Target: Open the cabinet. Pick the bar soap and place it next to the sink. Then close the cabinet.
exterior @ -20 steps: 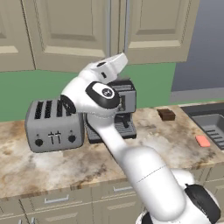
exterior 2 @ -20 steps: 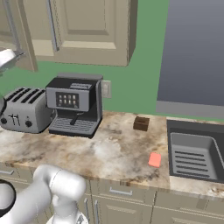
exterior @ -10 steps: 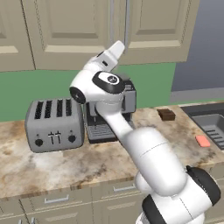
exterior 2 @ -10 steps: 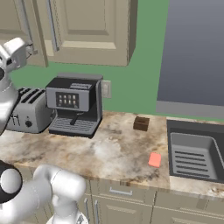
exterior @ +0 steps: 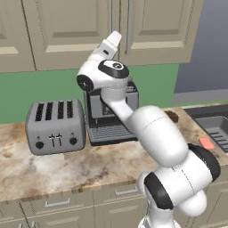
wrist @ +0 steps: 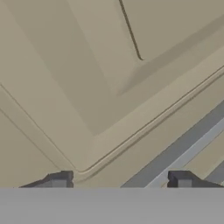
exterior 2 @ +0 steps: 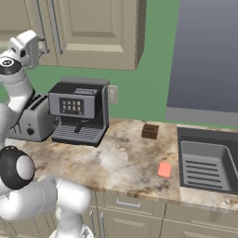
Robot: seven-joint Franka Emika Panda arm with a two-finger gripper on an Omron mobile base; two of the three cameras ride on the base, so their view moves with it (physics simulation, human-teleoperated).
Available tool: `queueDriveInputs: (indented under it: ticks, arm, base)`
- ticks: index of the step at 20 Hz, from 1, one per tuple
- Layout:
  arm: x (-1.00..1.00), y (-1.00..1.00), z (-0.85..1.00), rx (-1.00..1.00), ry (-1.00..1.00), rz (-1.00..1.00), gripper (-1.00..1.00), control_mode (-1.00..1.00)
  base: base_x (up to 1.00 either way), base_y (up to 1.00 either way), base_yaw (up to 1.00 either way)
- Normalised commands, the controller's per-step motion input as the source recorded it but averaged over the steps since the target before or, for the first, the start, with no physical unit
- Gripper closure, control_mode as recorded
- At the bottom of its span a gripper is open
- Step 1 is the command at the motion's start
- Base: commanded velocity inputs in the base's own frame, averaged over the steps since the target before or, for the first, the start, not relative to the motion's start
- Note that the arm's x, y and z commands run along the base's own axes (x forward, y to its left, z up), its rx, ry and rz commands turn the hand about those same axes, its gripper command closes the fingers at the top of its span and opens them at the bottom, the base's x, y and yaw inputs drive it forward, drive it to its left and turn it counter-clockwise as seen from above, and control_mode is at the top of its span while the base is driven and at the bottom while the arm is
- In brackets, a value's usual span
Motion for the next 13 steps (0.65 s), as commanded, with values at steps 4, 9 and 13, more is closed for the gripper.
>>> queueDriveInputs:
  ticks: [4,9,13]
  arm:
    - [0.60,0.00,0.00,-0.04,0.08,0.06,-1.00,-1.00]
    - [0.22,-0.08,0.01,-0.01,0.03,0.06,-1.00,-1.00]
    - [-0.23,-0.11,0.08,0.00,0.00,0.08,-1.00,-1.00]
  base:
    - [0.00,0.00,0.00]
    - [0.00,0.00,0.00]
    - [0.00,0.00,0.00]
